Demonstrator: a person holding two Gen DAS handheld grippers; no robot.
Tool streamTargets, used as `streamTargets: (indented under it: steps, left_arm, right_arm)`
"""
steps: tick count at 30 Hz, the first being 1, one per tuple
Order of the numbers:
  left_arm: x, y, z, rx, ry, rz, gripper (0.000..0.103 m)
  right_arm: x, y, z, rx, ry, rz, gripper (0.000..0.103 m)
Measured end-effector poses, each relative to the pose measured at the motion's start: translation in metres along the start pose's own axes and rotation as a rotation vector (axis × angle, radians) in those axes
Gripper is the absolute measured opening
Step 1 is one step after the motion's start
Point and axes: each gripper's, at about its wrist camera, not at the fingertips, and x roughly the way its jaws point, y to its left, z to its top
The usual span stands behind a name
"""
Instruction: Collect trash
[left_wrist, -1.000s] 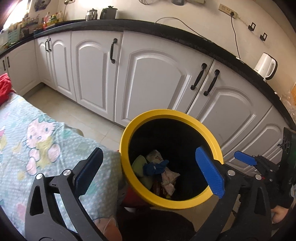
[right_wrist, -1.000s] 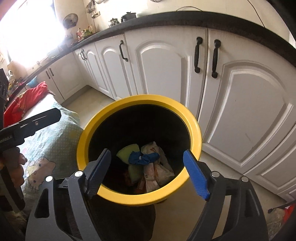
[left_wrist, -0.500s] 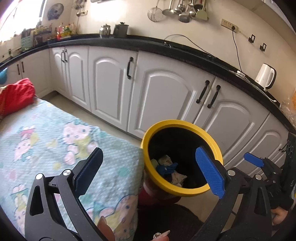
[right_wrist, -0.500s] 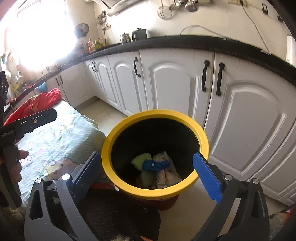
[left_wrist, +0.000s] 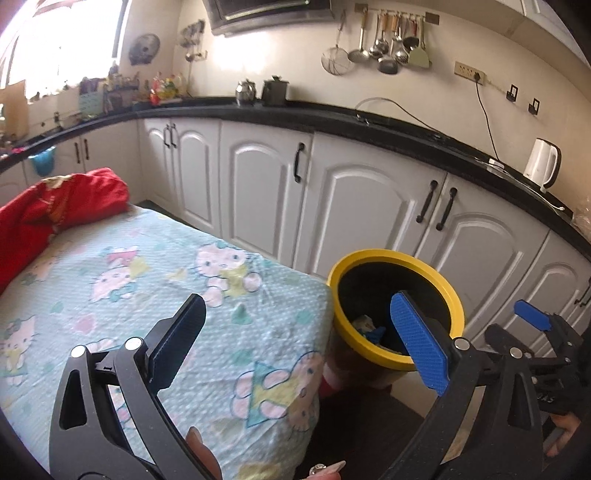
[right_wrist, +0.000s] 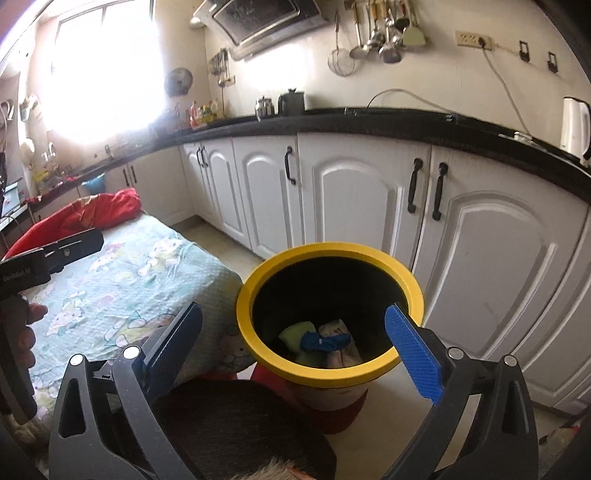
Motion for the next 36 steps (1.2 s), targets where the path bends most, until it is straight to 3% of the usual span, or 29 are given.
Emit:
streamTargets:
  steps: [10, 36]
  left_arm:
    - [-0.035, 0.007, -0.026, 0.008, -0.100, 0.039, 0.092]
    - [-0.050, 0.001, -0.042, 0.014, -0.163, 0.036, 0.092]
  right_arm:
    - [-0.040, 0.014, -0.012, 0.001, -0.229, -0.093, 0.097]
    - [-0.041, 0.033, -0.027, -0.084, -0.256, -0.094, 0.097]
